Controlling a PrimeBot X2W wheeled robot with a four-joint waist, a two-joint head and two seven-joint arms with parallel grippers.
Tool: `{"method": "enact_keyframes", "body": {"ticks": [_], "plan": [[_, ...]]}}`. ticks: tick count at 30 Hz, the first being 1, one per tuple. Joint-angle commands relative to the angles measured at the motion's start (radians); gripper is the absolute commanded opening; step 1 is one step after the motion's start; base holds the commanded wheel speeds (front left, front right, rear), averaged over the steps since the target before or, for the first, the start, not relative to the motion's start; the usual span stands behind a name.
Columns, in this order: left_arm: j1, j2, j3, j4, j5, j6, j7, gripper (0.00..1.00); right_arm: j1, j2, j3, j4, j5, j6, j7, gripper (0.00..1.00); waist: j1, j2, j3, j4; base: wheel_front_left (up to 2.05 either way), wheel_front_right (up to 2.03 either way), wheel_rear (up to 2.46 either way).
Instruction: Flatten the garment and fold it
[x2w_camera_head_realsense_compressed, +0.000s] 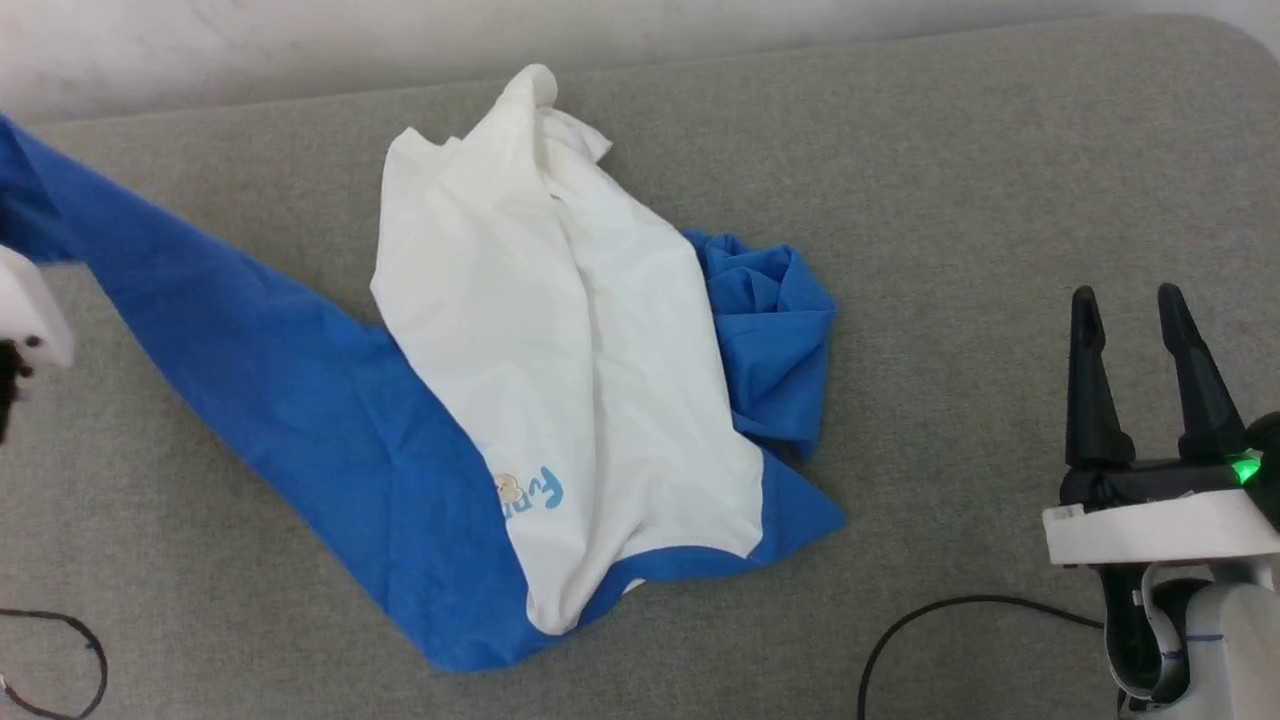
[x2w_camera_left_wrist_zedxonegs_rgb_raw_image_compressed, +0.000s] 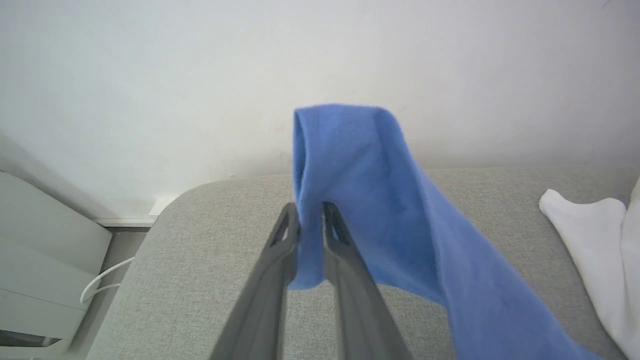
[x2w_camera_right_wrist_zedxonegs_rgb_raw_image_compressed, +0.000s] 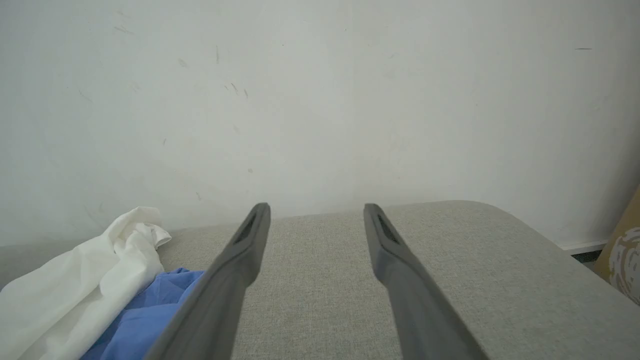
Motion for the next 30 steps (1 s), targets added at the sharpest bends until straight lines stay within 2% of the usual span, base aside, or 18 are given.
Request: {"method": "enact_keyframes", "body": {"ticks": [1, 8, 13, 17, 18, 25, 30], "plan": [[-0.014, -0.016, -0.008, 0.029, 0.012, 0.002, -0.023, 1.0, -0.015, 0.003, 0.005, 0.011, -0.005, -0.002, -0.005, 1.0, -0.0001, -0.0001, 0.007, 0.008, 0.0, 0.0, 0.0], [-0.031, -0.082, -0.029, 0.093, 0.02, -0.012, -0.191, 1.0, -0.015, 0.003, 0.015, 0.059, -0.035, -0.002, -0.005, 1.0, -0.0001, -0.0001, -0.045, 0.044, 0.0, 0.0, 0.0], [0.008, -0.134, -0.032, 0.051, 0.017, -0.024, -0.345, 1.0, -0.009, 0.003, 0.03, 0.106, -0.082, -0.002, 0.023, 1.0, -0.0001, -0.0001, -0.118, 0.09, 0.0, 0.0, 0.0], [0.101, -0.183, -0.039, -0.091, 0.032, -0.025, -0.38, 1.0, -0.011, -0.022, 0.039, 0.125, -0.103, -0.002, 0.106, 1.0, -0.0001, -0.0001, -0.161, 0.147, 0.0, 0.0, 0.0], [0.101, -0.183, -0.039, -0.091, 0.032, -0.025, -0.38, 1.0, -0.011, -0.022, 0.039, 0.125, -0.103, -0.002, 0.106, 1.0, -0.0001, -0.0001, -0.161, 0.147, 0.0, 0.0, 0.0], [0.396, -0.287, 0.009, -0.522, 0.112, 0.033, -0.383, 1.0, -0.039, -0.114, 0.096, 0.156, -0.052, -0.002, 0.33, 1.0, -0.0001, -0.0001, -0.185, 0.241, 0.0, 0.0, 0.0], [0.596, -0.366, -0.012, -0.68, 0.196, 0.059, -0.384, 1.0, -0.088, -0.184, 0.148, 0.196, 0.025, -0.002, 0.507, 1.0, -0.0001, -0.0001, -0.178, 0.297, 0.0, 0.0, 0.0]]}}
